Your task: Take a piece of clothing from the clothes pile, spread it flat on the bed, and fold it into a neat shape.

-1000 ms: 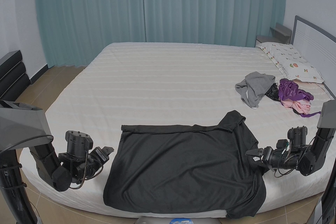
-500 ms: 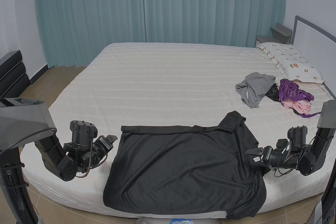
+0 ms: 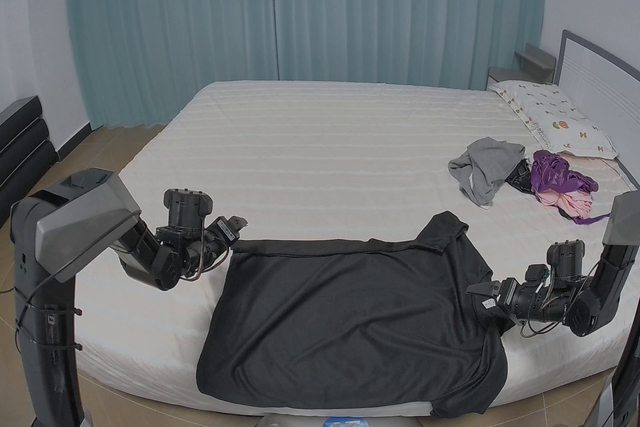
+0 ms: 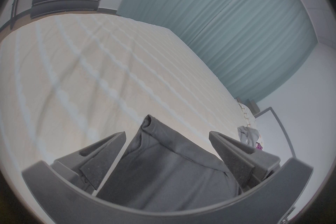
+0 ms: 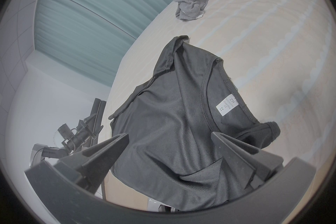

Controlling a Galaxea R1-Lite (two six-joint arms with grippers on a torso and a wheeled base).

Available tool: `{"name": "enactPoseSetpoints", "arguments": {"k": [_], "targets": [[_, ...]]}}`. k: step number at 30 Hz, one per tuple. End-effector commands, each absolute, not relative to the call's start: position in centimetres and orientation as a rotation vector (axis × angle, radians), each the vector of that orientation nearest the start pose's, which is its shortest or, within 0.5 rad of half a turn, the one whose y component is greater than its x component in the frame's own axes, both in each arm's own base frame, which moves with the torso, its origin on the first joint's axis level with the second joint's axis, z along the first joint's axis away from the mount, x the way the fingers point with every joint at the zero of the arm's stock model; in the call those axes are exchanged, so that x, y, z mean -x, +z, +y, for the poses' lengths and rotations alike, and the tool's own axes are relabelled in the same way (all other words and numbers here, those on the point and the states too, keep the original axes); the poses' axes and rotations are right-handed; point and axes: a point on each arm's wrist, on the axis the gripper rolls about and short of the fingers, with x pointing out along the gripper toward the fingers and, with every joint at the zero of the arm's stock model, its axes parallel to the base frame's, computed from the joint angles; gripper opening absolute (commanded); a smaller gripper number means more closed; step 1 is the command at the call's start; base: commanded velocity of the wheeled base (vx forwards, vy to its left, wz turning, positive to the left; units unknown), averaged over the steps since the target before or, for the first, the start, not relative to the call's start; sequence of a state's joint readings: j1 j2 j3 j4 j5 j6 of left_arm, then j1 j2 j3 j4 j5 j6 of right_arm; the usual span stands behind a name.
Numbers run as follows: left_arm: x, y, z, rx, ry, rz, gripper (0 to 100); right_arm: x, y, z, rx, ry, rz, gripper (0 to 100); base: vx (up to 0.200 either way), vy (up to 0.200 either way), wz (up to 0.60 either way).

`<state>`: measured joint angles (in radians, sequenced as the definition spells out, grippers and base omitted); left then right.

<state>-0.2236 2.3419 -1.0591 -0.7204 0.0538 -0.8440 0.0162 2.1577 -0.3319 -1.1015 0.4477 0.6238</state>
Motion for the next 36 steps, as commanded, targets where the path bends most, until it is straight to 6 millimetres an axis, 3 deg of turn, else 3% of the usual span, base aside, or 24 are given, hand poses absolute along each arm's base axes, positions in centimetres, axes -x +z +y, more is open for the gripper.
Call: {"name": "enactPoseSetpoints", "arguments": {"k": [1, 10, 11, 22, 25, 28, 29, 36], "targets": [[-43.9, -3.3, -9.6, 0.677, 0.070, 0.633, 100, -27.0, -0.7, 1.8, -0.738, 0.216, 0.845, 100, 0.000, 0.000, 0.00], [-46.0, -4.6, -10.1, 0.673, 0.073, 0.633, 100, -27.3, -0.4, 1.7, -0.734, 0.219, 0.824, 100, 0.000, 0.000, 0.00], [-46.1, -4.6, -10.1, 0.673, 0.073, 0.631, 0, -27.3, -0.4, 1.7, -0.734, 0.221, 0.821, 100, 0.000, 0.000, 0.00], [-47.5, -3.3, -9.2, 0.682, 0.091, 0.589, 0, -30.7, -0.7, 1.3, -0.721, 0.201, 0.751, 100, 0.000, 0.000, 0.00], [-48.4, -0.6, -8.4, 0.694, 0.111, 0.503, 0, -33.5, -0.4, 1.4, -0.676, 0.128, 0.658, 100, 0.000, 0.000, 0.00], [-48.5, 0.0, -8.3, 0.694, 0.109, 0.494, 0, -34.2, -0.5, 1.6, -0.671, 0.123, 0.649, 100, 0.000, 0.000, 0.00], [-48.7, 1.0, -8.4, 0.693, 0.104, 0.485, 0, -36.2, -0.7, 1.8, -0.665, 0.124, 0.633, 100, 0.000, 0.000, 0.00], [-49.0, 1.6, -8.4, 0.694, 0.100, 0.469, 0, -40.7, -1.4, 1.8, -0.664, 0.110, 0.668, 100, 0.000, 0.000, 0.00]]}}
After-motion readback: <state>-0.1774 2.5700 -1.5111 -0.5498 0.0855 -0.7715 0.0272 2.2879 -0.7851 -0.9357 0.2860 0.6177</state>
